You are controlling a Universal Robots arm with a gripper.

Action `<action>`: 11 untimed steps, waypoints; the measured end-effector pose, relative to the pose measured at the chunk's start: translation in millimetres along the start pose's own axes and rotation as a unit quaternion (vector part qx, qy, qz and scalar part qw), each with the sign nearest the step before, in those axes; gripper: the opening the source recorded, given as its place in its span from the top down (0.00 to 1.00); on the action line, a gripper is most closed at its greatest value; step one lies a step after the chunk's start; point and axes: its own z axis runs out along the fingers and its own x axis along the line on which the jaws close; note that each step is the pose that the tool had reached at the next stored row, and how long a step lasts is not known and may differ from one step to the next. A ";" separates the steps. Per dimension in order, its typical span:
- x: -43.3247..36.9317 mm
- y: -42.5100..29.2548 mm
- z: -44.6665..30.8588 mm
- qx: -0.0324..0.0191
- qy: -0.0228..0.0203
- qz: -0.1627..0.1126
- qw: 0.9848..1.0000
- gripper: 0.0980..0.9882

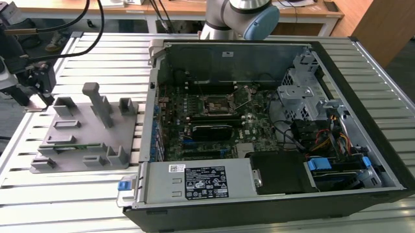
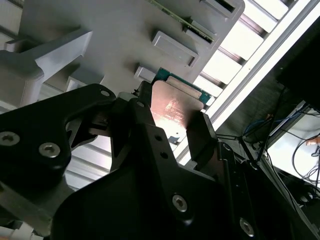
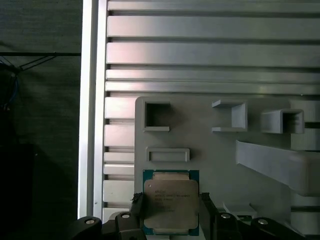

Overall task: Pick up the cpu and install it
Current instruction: 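Pick up the cpu and move it towards the insertion slot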

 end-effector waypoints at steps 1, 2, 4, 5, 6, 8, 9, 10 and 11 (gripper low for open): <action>0.0 0.1 -0.9 0.000 0.000 0.000 1.000 0.52; 0.0 0.1 -1.8 0.000 0.000 0.000 1.000 0.52; 0.1 0.1 -3.7 0.000 0.000 0.000 1.000 0.52; 0.1 0.2 -4.6 0.000 0.000 0.000 1.000 0.52; 0.1 0.2 -5.6 0.000 0.000 0.000 1.000 0.52; 0.1 0.3 -7.6 0.000 0.000 0.000 1.000 0.52; 0.1 0.3 -8.5 0.000 0.000 0.000 1.000 0.52; 0.1 0.3 -9.4 0.000 0.000 0.000 1.000 0.52; 0.1 0.3 -10.4 0.000 0.000 0.000 1.000 0.52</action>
